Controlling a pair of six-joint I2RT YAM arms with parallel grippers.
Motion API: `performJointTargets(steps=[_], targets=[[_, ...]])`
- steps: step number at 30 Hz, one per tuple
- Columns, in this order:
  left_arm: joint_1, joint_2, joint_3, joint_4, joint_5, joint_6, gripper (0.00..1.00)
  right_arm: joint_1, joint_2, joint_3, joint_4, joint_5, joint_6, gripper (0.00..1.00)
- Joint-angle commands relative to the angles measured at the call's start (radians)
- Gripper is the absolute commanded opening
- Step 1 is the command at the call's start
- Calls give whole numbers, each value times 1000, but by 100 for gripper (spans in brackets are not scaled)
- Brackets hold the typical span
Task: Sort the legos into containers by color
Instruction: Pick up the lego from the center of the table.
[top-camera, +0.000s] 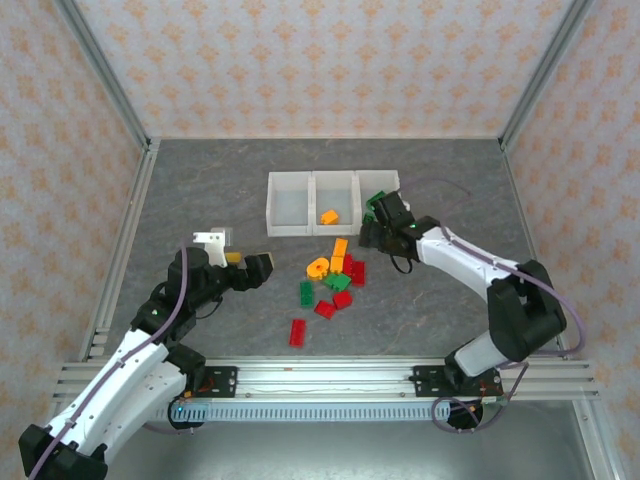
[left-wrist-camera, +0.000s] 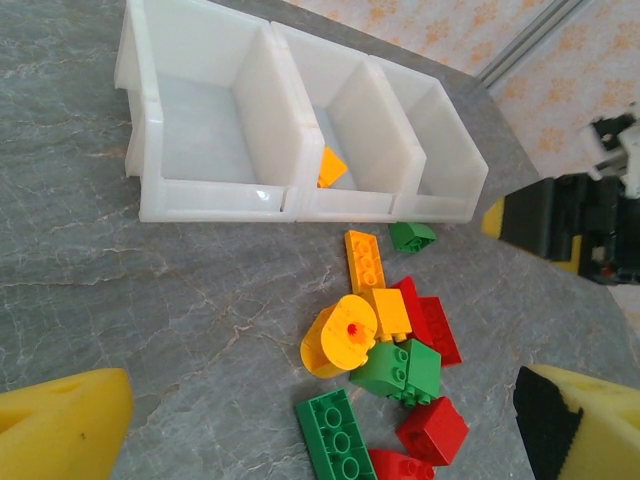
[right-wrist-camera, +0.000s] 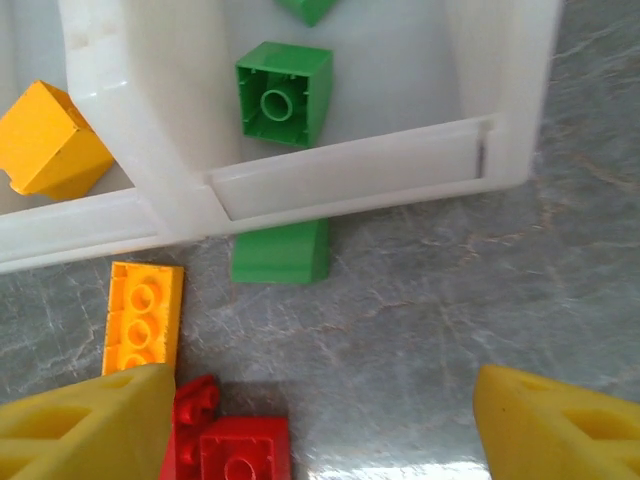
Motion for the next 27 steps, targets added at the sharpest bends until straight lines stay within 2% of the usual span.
performJointTargets(steps=[1,11,18,21,27], targets=[[-9,7,30,-11,-23,15,99,6,56,33,64,25,36,78],[-11,35,36,-21,-27,11,99,9,246,145,54,49,-7,74],[-11,38,35,-18,-27,11,99,9,301,177,39,66,-40,62],[-11,38,35,-18,-27,11,99,9,306,171,38,77,-44,54],[-11,36,33,-16,-26,11,99,9,320,155,38,91,-48,47]])
